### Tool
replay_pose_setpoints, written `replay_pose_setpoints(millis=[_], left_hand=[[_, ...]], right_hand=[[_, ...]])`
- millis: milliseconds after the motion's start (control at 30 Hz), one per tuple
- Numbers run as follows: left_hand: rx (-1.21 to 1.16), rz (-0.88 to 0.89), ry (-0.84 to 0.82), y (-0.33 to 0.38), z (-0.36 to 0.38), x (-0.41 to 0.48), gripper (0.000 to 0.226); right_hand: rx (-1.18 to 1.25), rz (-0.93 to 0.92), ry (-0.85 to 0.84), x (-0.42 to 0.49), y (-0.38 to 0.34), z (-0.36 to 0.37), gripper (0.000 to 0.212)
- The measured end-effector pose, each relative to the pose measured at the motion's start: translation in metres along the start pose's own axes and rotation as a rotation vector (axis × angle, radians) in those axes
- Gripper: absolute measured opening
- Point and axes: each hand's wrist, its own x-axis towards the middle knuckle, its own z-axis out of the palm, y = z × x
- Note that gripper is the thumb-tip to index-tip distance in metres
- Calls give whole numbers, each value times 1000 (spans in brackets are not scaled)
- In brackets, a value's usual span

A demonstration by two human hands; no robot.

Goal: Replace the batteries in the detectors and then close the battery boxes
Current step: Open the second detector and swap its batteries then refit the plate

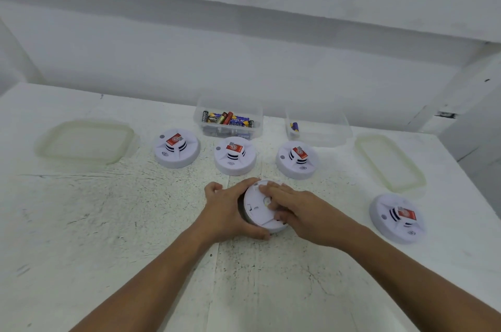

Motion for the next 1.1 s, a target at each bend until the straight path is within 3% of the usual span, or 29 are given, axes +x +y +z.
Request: replay_pose_setpoints(millis=[200, 500, 600, 700, 767, 933, 1100], left_hand=[[-30, 13, 62, -6, 6, -1, 112], [-30, -28, 76, -10, 10, 0, 108], [-56, -47, 91, -2, 6, -3, 104], [-80, -75, 79, 4, 3, -6, 105], [-80, -74, 66, 4, 2, -7, 108], [-78, -42, 75, 4, 2, -6, 101], [-67, -60, 78, 7, 2, -7, 103]], right_hand=[[56, -109, 17, 4, 5, -3, 12], [92, -103, 228, 2, -2, -9, 12], [258, 37, 443, -3, 0, -8, 28], [423, 298, 655, -11, 15, -13, 28], [456, 442, 703, -21, 30, -14, 24], [219, 597, 567, -39, 49, 0, 34], [-320, 575, 429, -43, 50, 17, 34]])
